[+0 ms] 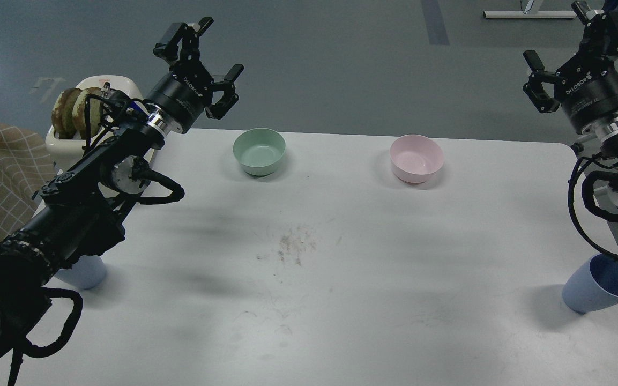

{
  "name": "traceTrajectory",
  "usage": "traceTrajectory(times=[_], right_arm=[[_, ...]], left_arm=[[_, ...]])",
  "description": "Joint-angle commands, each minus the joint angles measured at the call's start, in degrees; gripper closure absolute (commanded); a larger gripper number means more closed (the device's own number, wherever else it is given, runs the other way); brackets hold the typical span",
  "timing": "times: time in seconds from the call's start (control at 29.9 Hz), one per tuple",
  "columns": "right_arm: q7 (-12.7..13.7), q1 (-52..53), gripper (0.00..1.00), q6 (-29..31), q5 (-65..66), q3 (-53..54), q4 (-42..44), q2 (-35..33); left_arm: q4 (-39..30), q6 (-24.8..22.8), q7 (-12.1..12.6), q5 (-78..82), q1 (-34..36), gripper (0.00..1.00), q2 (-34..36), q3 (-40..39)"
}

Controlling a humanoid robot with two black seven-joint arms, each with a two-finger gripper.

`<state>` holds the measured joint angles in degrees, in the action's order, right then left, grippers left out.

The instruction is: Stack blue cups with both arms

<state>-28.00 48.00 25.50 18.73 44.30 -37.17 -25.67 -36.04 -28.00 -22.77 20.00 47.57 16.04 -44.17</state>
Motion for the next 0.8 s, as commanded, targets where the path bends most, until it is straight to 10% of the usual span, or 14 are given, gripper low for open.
traceTrajectory(times=[0.0,0.77], right_arm=[[0.00,-0.01,0.00,0.17,-0.01,0.00,0.00,0.01],[0.00,-1.24,0.00,0.87,-0.09,0.26,0.00,-0.87]], left_arm=[[0.01,0.00,0.09,0.22,-0.02,0.02,-0.04,0.14],[-14.75,0.00,0.00,16.65,-0.64,0.02,10.67,0.40]])
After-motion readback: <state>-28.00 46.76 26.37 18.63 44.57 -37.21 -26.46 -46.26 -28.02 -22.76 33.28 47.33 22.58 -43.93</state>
